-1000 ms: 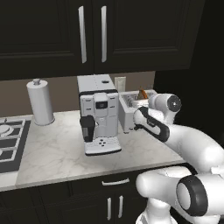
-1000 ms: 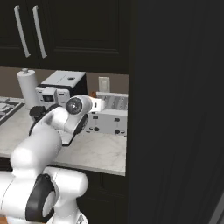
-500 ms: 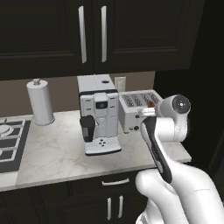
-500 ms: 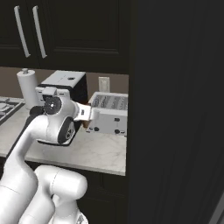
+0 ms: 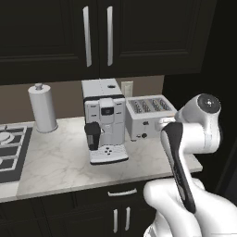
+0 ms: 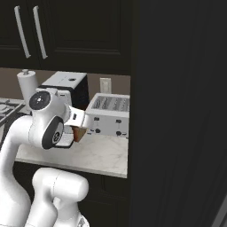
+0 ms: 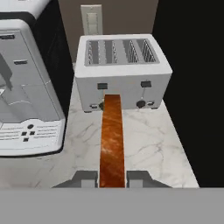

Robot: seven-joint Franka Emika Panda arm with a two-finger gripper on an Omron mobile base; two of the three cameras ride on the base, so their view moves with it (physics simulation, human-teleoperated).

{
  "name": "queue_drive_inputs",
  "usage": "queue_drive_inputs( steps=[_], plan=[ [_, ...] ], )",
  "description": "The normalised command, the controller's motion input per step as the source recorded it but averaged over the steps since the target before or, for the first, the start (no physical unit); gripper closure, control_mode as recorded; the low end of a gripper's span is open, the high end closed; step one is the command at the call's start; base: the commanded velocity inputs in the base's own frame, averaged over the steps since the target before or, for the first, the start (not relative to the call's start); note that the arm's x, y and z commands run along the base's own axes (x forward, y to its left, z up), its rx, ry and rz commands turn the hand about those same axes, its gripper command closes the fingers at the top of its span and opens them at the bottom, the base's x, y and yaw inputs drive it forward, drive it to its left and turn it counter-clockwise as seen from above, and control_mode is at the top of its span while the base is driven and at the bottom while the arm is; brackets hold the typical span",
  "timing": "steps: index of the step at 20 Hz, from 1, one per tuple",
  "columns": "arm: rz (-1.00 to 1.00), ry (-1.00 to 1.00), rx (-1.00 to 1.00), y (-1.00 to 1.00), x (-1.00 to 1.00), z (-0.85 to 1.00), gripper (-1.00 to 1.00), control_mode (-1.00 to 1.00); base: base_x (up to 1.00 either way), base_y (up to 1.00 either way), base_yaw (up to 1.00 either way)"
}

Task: Start the toaster. Once the lever pops up, take the bread to the plate on the dining counter.

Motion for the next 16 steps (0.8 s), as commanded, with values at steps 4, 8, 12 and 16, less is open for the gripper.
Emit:
queue_drive_inputs(
  steps=[4,8,12,16],
  plan=[
    [0.04,0.04,0.01,0.05,-0.55,0.3,1.0,-1.0,0.0,0.0,0.0],
    [0.02,0.0,0.0,0.1,-0.39,0.24,1.0,-1.0,0.0,0.0,0.0],
    [0.0,0.0,0.0,0.11,-0.33,0.16,1.0,-1.0,0.0,0.0,0.0],
    [0.0,0.0,0.0,0.09,-0.39,0.22,1.0,-1.0,0.0,0.0,0.0]
  ],
)
